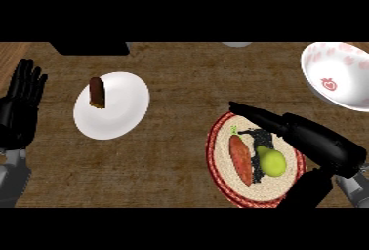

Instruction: Pick the pear from the placemat and place it in the bowl

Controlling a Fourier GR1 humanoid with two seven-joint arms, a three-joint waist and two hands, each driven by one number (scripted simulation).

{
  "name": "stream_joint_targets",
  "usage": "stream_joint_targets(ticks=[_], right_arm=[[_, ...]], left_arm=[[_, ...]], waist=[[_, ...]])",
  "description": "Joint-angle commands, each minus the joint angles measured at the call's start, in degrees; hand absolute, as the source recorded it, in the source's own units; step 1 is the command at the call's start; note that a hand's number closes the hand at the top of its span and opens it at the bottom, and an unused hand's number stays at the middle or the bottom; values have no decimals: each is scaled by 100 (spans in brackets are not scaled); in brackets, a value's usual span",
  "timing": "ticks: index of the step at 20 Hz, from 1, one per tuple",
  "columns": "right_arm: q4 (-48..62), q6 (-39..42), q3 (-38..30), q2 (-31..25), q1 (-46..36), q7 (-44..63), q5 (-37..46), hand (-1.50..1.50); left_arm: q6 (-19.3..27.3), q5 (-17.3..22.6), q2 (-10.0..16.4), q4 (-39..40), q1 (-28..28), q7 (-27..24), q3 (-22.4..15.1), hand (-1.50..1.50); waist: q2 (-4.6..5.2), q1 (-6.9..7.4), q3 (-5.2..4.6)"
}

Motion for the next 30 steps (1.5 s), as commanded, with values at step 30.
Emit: stream_joint_targets(ticks=[30], right_arm=[[1869,3759,500,-193,-1313,594,1377,-150]], left_arm=[[-197,-407,-276,-170,-176,353,428,0]], waist=[[28,54,15]])
